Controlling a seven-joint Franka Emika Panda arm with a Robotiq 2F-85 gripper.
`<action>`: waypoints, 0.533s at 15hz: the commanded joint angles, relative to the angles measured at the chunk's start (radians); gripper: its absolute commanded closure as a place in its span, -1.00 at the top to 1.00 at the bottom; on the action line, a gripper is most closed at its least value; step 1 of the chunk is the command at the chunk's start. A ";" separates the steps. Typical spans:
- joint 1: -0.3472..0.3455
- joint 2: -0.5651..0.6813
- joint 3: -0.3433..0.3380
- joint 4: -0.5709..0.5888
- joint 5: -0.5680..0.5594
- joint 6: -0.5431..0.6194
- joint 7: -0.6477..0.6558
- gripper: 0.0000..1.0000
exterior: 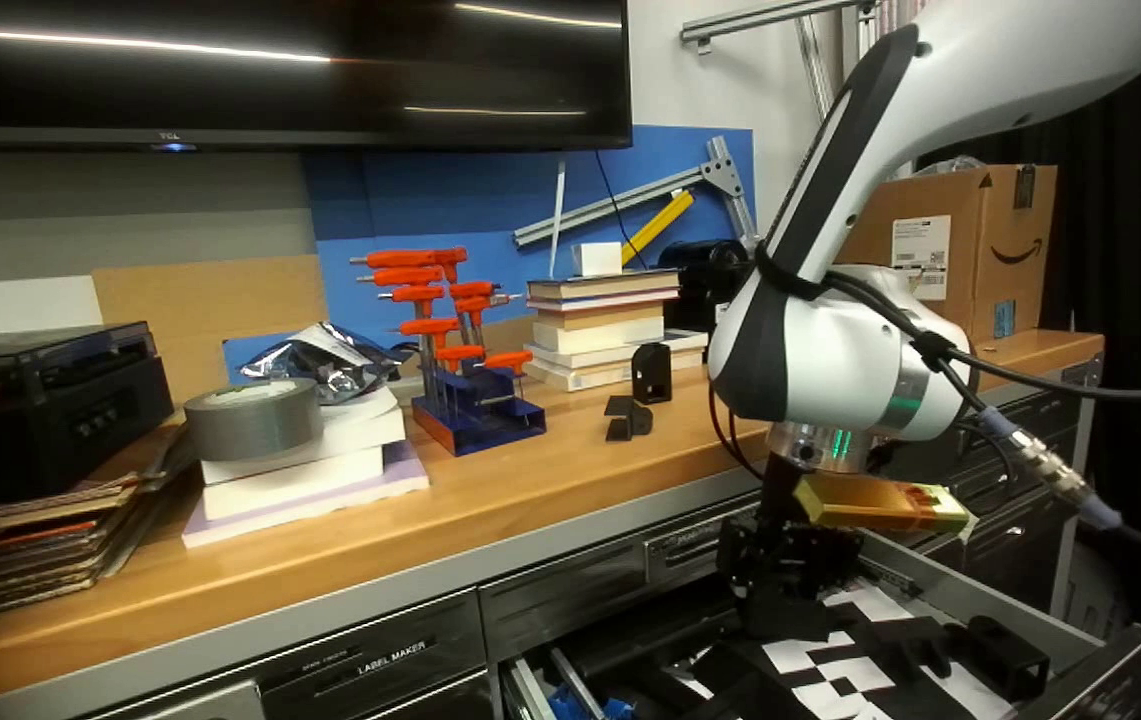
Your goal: Put the black objects in the drawer and close it
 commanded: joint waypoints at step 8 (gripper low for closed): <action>-0.013 0.051 -0.004 0.039 -0.047 -0.104 -0.007 -0.15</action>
